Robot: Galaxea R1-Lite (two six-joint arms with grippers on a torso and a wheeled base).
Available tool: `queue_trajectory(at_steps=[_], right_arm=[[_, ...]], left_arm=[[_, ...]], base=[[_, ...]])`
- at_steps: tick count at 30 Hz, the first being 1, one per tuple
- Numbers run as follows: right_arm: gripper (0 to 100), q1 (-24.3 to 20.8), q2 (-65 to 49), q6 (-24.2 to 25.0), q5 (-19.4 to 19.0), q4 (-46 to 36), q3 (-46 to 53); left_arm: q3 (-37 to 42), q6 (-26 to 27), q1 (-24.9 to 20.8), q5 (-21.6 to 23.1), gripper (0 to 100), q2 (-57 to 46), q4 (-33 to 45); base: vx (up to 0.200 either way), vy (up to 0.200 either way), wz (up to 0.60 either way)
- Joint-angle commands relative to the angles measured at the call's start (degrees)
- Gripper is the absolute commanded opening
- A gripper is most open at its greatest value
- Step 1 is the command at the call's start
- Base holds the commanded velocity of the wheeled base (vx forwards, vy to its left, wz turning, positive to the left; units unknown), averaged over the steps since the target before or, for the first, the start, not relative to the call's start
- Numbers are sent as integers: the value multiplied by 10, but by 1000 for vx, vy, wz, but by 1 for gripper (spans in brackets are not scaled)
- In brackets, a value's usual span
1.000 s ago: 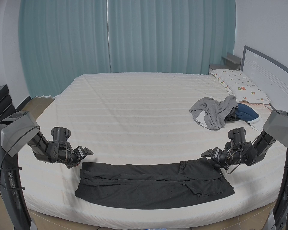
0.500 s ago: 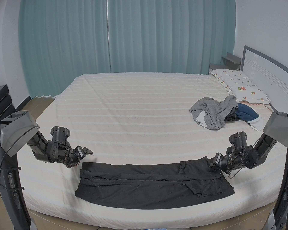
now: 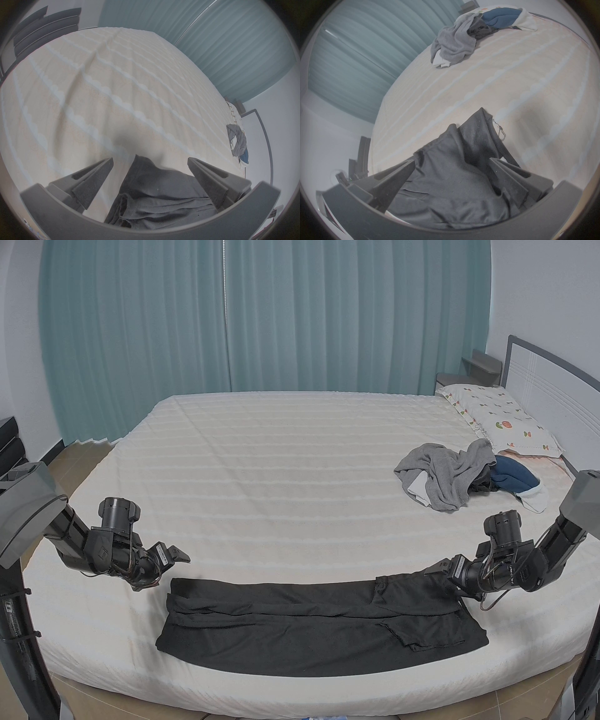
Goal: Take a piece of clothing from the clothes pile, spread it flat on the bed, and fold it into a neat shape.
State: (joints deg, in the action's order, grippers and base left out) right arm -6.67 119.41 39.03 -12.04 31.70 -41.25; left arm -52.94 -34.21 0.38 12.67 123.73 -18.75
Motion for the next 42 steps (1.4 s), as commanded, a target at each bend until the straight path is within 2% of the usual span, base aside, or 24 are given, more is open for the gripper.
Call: queue_trajectory(at_steps=[1, 4, 8, 11, 19, 31, 34, 36, 42], right_arm=[[100, -16, -85, 61, -3, 2, 49], [100, -21, -104, 87, -3, 5, 76], [100, -21, -119, 90, -3, 5, 102], [100, -21, -131, 90, -2, 6, 132], [100, -30, -139, 109, -1, 6, 151], [100, -48, -134, 111, 0, 7, 156], [100, -50, -134, 111, 0, 7, 156], [100, -51, -132, 111, 0, 7, 156], [100, -59, -140, 112, 3, 7, 166]], left_arm=[[68, 0, -8, 1, 100, -29, -4], [104, -7, -13, -3, 100, -40, -5], [133, -17, -21, -4, 100, -55, -5], [151, -64, -38, -4, 100, -78, -15], [161, -141, -62, -9, 100, -105, -49], [153, -143, -57, -12, 100, -74, -62], [154, -143, -52, -26, 100, -56, -94], [154, -143, -51, -65, 100, -28, -125], [161, -144, -53, -70, 100, -19, -155]], base=[[0, 0, 0], [0, 0, 0], [0, 0, 0], [0, 0, 0], [0, 0, 0], [0, 0, 0], [0, 0, 0], [0, 0, 0], [0, 0, 0]])
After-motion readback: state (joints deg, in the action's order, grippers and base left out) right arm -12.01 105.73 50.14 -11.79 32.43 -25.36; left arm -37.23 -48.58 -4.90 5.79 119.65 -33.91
